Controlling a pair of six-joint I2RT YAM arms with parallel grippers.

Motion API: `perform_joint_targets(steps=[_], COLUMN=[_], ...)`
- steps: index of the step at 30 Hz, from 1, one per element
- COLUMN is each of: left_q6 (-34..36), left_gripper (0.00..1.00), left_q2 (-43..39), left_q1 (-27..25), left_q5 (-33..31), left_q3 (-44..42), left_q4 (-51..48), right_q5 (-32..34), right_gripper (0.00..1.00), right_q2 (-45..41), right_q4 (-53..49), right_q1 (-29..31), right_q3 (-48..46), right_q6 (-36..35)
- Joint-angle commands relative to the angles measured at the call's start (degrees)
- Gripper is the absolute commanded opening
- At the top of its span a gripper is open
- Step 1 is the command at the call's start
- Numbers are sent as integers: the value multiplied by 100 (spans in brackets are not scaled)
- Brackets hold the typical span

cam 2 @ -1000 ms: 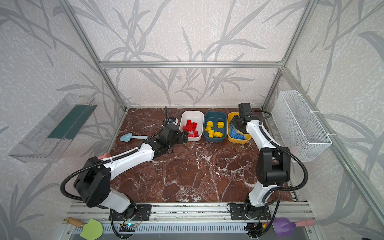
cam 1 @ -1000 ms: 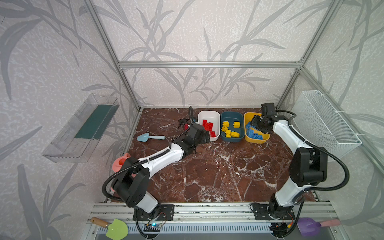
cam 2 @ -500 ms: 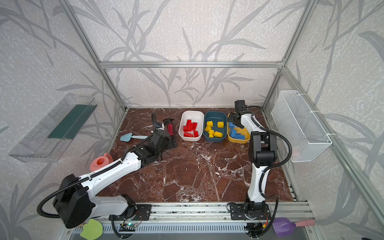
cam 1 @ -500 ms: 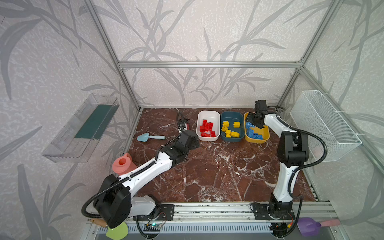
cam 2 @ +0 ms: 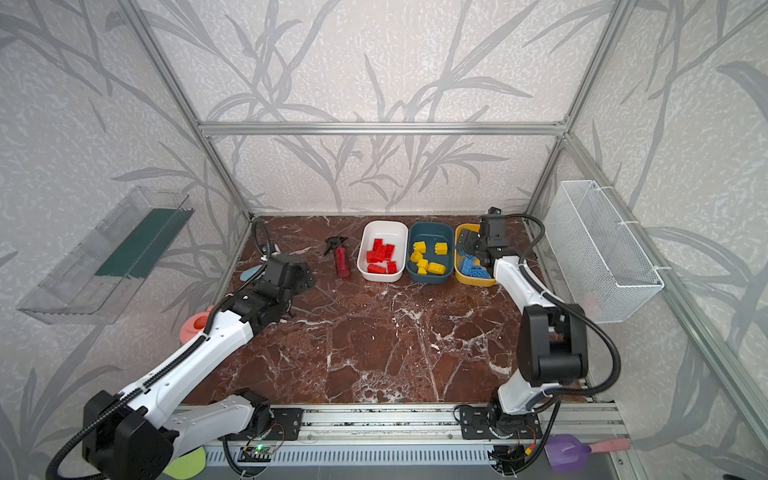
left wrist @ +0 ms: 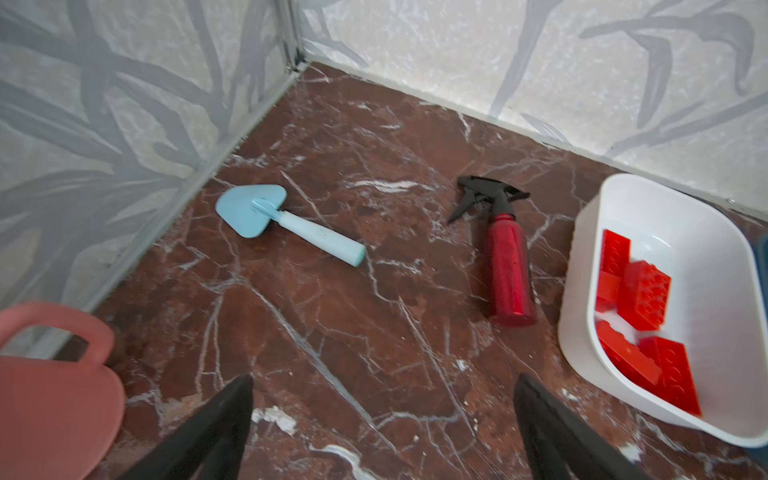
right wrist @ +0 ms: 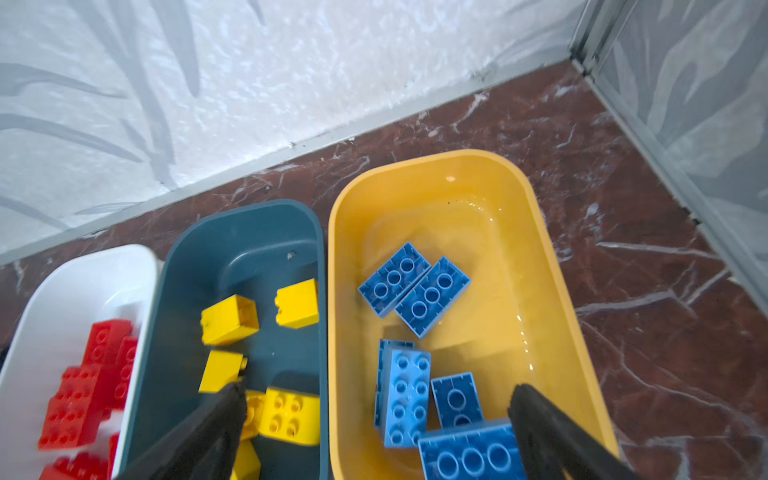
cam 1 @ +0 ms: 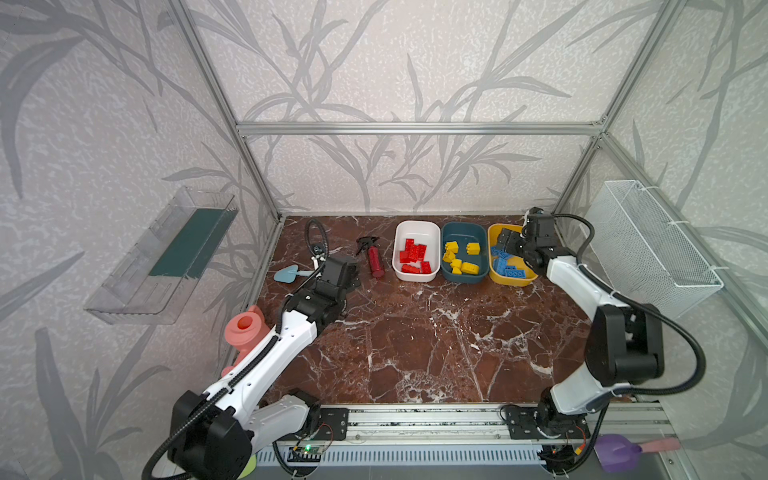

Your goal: Sort the legos into containers by color

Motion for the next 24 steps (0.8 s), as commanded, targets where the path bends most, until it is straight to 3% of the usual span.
perform_joint_targets(steps=[1,5,8,12,14,18,20,24], left_q6=[796,1664,1876,2224,2438,2592,2858,2847], left_gripper=[99,99,99,99,99,99,99,99], left_q2=[-165,116,726,1242,1477,1865,1975,2239], left_q1=[274,713,1162,1580,1795,1987,2032,2248], left_q5=[-274,279,585,554,1009,1161,1178,1830], left_q3=[-416,-1051,-1058,-1449,-1699,-1818,-2014,-2533], left_q4=[612,2013,2273,3507,4131,4727,5453,6536], right_q5=[-50,7,134,111,49,187,25,70], right_gripper=[99,99,99,99,99,99,99,99], right_q2=[-826,-1603,-1651,-1131,-869,-163,391,51], right_q4=[1626,3043,3622,4629,5287,5914,6976,6004], right_q1=[65,76,73,74,78,65,81,105], right_q3=[-1288,-2983,-3660,-4164,-4296,-4289,-4495,-4274], right_q6=[-655,-1145,-1479,-1694,-1791,-1745,-1851,-1888])
